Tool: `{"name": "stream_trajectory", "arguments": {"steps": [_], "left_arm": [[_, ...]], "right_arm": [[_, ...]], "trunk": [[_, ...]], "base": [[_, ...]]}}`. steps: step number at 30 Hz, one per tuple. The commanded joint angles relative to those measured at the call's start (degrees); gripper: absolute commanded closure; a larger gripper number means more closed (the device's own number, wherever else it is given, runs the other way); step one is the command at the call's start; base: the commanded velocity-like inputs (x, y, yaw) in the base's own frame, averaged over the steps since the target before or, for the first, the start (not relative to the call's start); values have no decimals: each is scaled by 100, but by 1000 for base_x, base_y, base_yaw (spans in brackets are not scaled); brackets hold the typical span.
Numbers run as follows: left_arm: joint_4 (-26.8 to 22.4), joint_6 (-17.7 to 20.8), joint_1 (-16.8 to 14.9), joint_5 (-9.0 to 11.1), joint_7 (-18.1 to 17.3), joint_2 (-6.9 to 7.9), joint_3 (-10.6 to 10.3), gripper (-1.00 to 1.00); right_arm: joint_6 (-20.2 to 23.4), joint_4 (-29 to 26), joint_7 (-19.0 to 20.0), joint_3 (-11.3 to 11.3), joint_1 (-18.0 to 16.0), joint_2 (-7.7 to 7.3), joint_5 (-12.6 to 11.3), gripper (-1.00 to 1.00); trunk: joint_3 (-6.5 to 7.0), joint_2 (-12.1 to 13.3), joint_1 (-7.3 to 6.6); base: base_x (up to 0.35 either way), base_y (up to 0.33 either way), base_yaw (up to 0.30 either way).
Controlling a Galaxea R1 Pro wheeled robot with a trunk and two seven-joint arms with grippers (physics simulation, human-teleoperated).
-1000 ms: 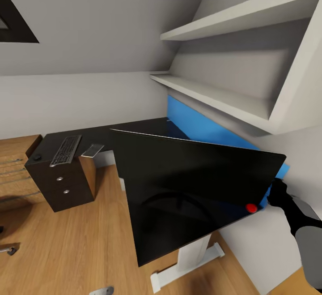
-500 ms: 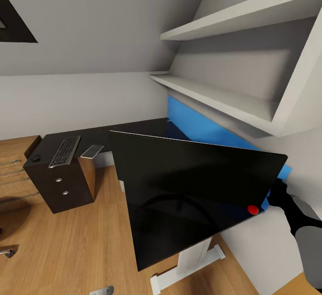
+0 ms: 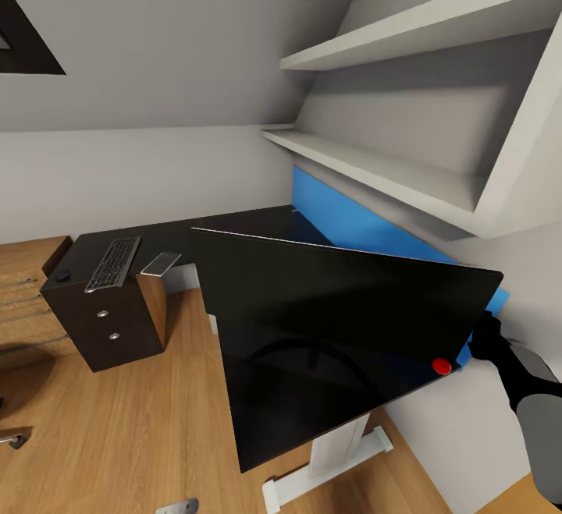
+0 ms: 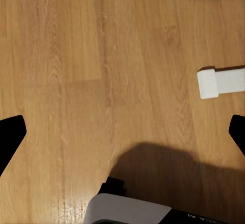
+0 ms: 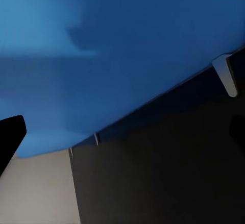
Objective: In the bedroom, organize the workspace by keeping the computer under the desk, ensuring the monitor is on the desk, placing the keyboard on the desk next to the monitor, placing the mouse on the desk next to the keyboard, moving the folder from the swivel chair onto the desk next to the mouse, stacking the notebook on top of the folder with the pen on top of the notebook, and positioning the swivel chair next to the desk.
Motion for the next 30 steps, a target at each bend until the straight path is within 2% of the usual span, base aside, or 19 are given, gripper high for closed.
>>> {"name": "stream_trajectory", "arguments": {"steps": [1, 13, 20, 30], "left_arm": [[-8, -11, -4, 27, 39, 1, -50, -100], [-8, -11, -4, 27, 39, 1, -50, -100], [-8, -11, -3, 27, 40, 1, -50, -100], [-8, -11, -4, 27, 39, 1, -50, -100]], "right_arm": [[30, -9, -36, -16, -4, 4, -34, -100], [33, -9, -39, 5, -4, 9, 58, -100], [31, -9, -39, 5, -4, 18, 313, -100], [31, -9, -41, 5, -4, 22, 371, -100]], "trunk": [[-11, -10, 3], [-11, -10, 3], [-11, -10, 3], [-11, -10, 3]], "base": [[0, 0, 0], [-44, 40, 0], [-67, 52, 0], [-59, 47, 0]]}}
